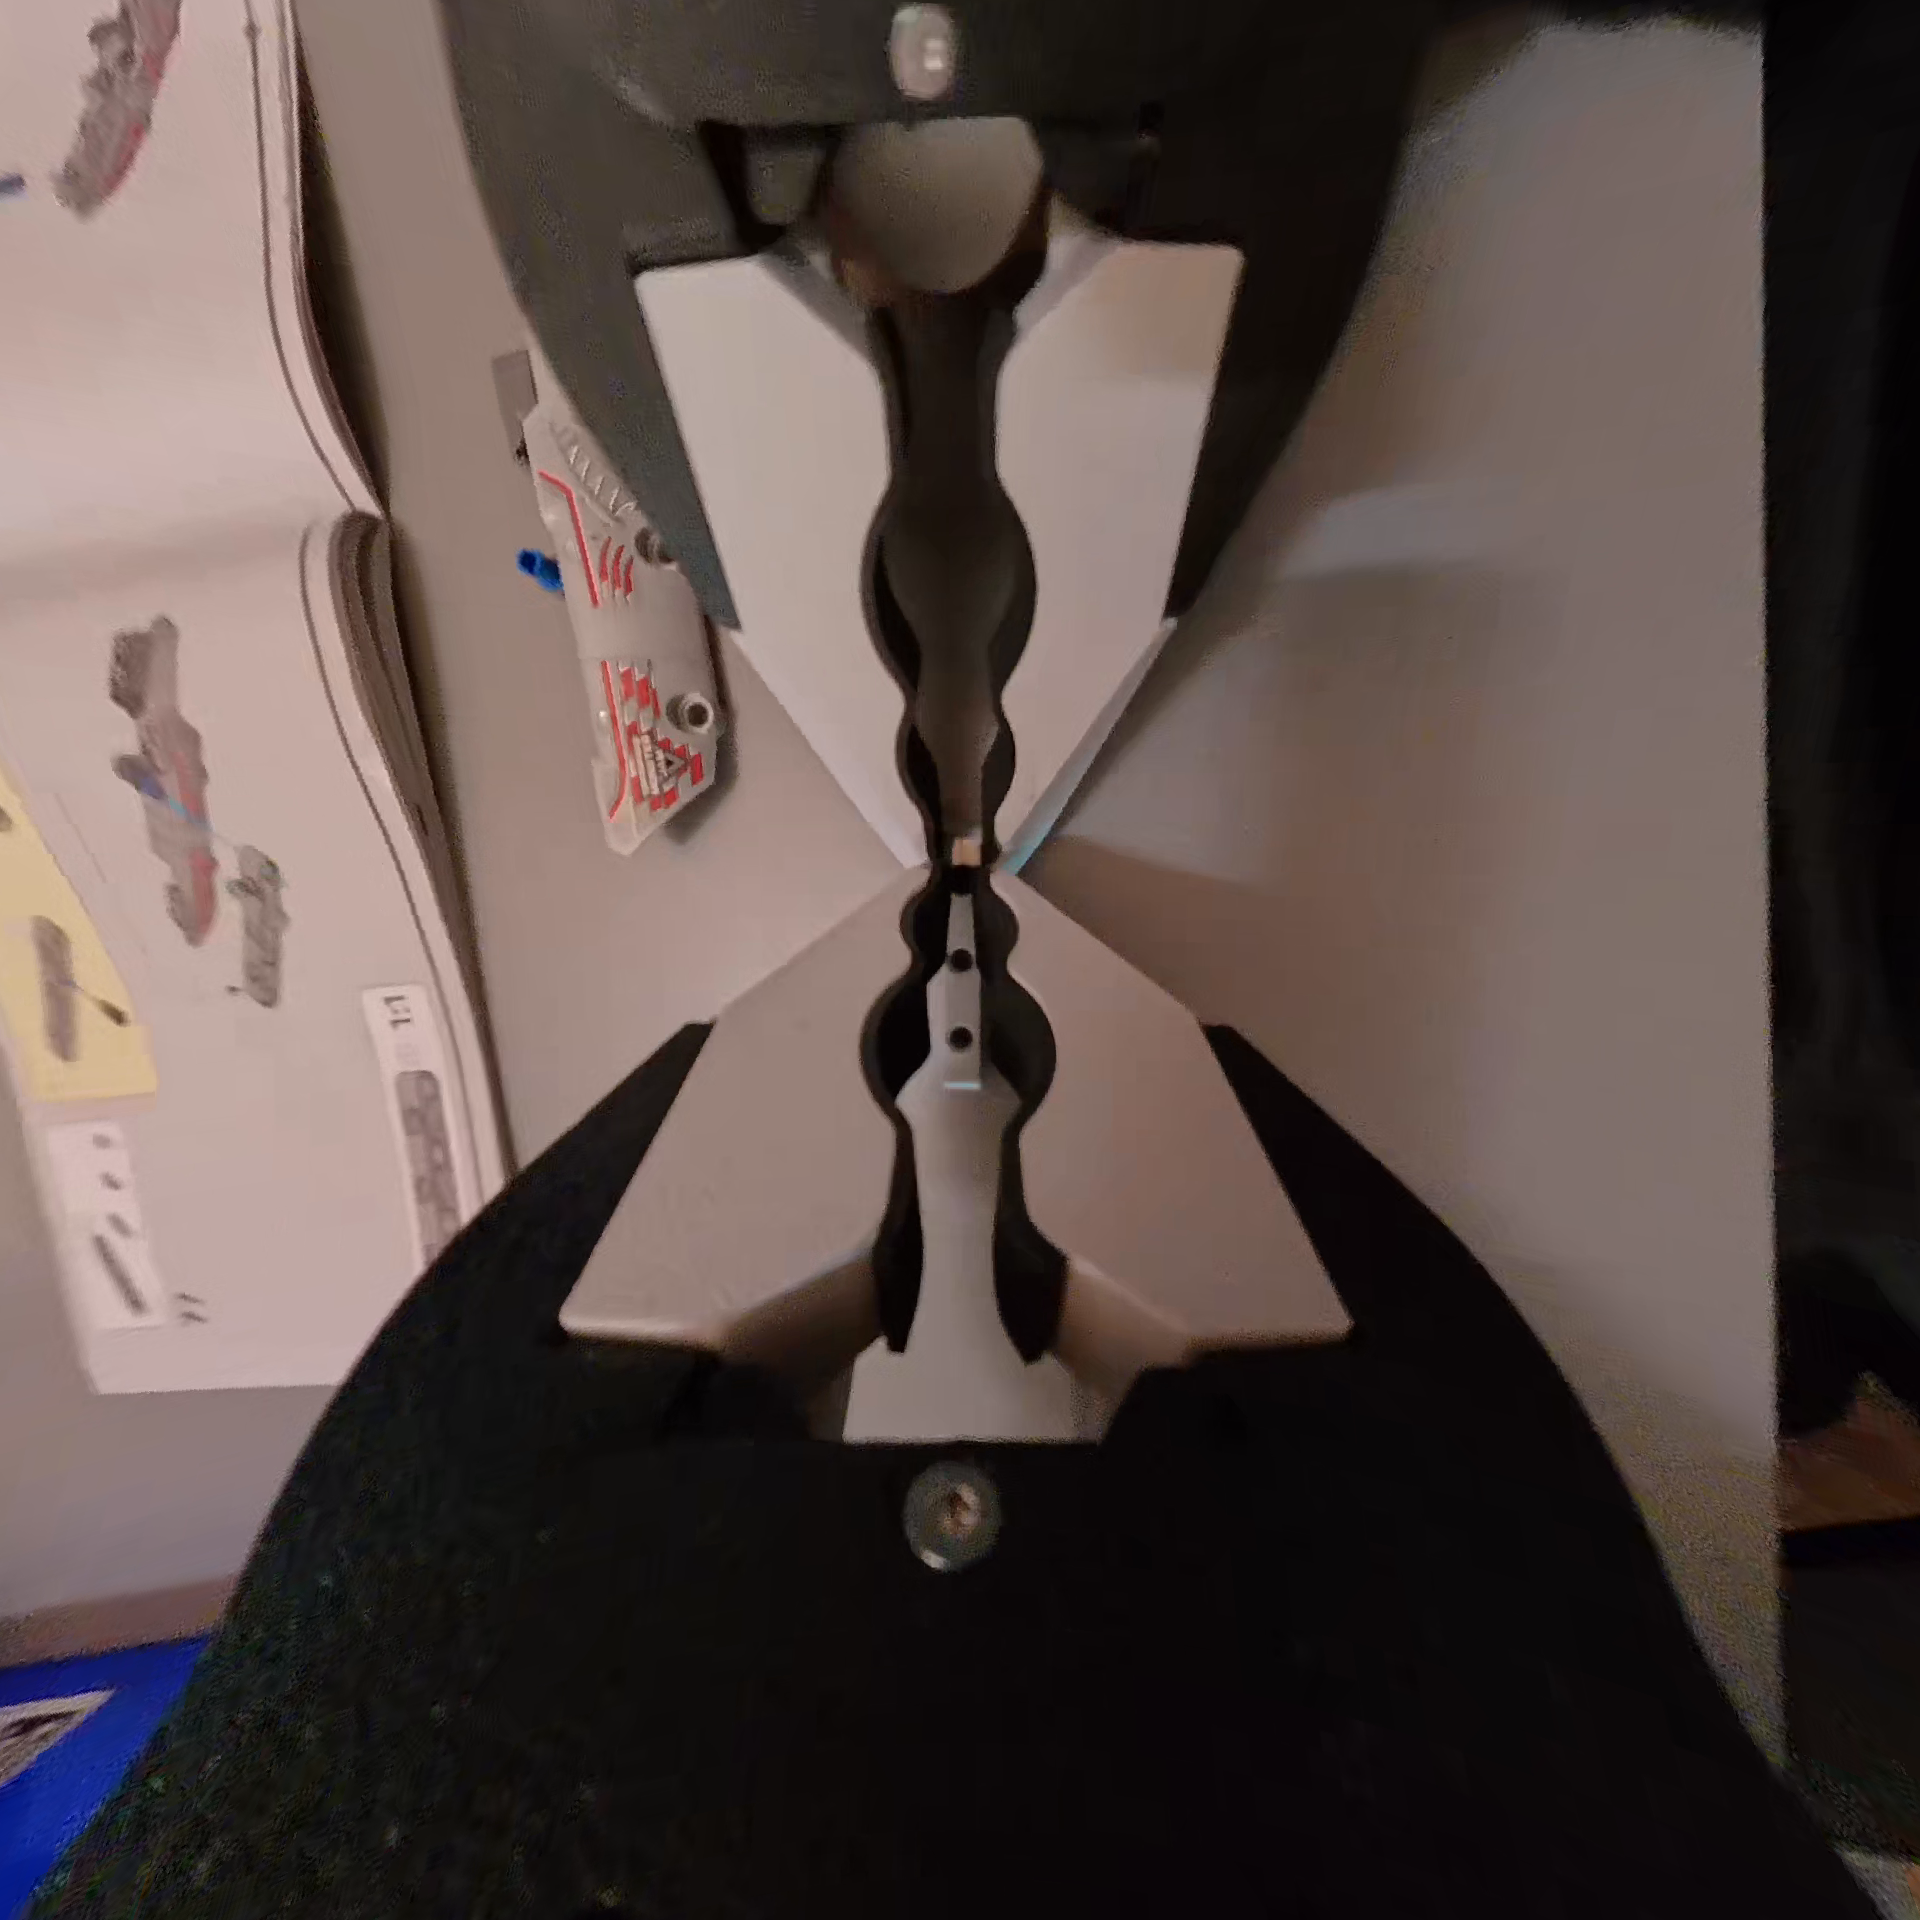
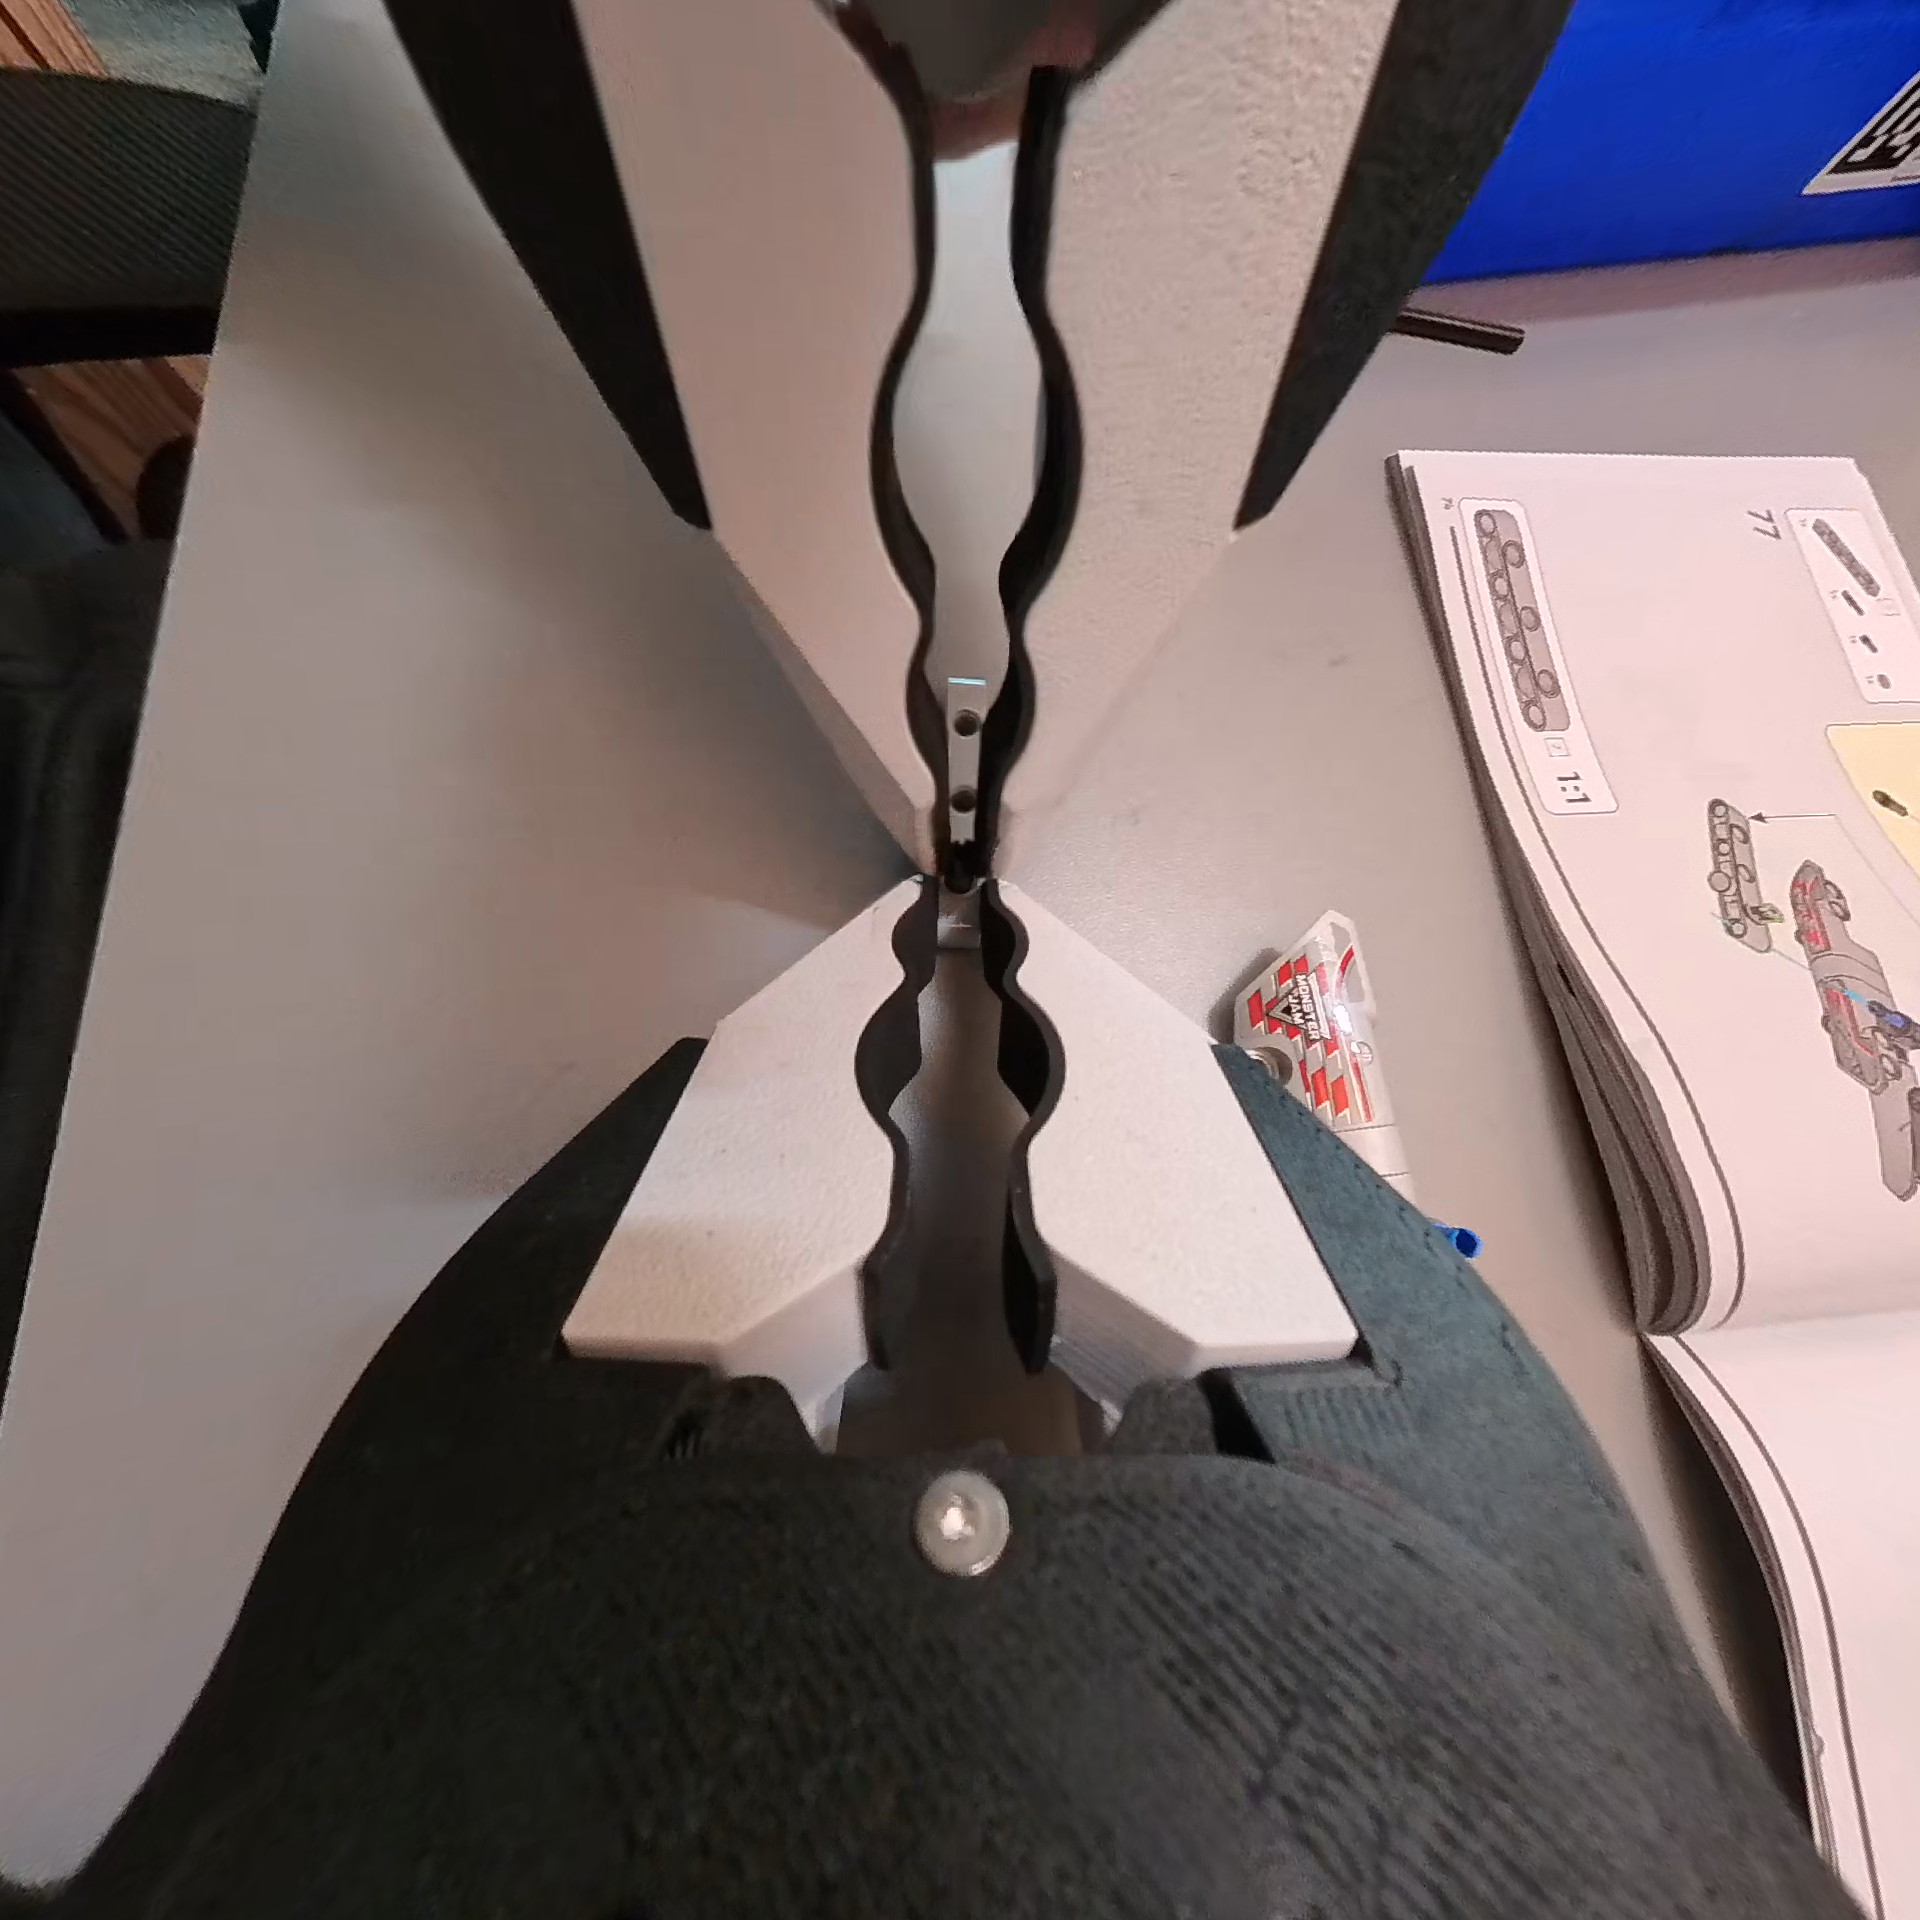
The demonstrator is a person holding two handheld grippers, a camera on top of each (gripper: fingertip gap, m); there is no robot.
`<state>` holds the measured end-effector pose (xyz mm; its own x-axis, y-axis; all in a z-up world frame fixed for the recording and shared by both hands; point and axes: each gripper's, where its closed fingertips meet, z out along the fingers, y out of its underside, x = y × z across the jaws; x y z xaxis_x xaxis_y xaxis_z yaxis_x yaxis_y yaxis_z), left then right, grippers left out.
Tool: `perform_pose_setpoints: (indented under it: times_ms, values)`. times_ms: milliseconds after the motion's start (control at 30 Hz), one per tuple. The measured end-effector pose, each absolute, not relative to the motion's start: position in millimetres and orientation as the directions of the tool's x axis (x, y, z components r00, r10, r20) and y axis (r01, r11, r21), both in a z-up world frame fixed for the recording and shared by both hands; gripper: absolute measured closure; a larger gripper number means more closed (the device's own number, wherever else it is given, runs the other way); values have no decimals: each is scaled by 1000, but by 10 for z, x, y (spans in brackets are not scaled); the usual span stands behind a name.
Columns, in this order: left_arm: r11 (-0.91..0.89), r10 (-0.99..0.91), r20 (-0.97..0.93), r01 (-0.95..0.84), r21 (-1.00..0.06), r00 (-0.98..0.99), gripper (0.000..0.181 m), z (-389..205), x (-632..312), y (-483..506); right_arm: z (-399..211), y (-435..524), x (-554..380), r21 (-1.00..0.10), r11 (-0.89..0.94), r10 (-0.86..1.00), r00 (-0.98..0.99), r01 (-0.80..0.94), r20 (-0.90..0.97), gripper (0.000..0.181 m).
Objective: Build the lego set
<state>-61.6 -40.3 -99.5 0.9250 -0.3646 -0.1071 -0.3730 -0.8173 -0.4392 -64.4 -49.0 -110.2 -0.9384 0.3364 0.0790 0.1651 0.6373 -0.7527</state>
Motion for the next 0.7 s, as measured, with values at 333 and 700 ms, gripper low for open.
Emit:
perform_pose_setpoints:
  times_ms: [333,700]
  values:
    - [-864,-303,-70,-305,-400,950,180,-1029,-624,-401,-1101,-489,-646,-753,636,337,-939,169,73,175]
    - [-851,-266,15,-227,-474,964,180,-1081,-592,-391,-1097,-460,-626,-754,631,347,-936,183,63,174]
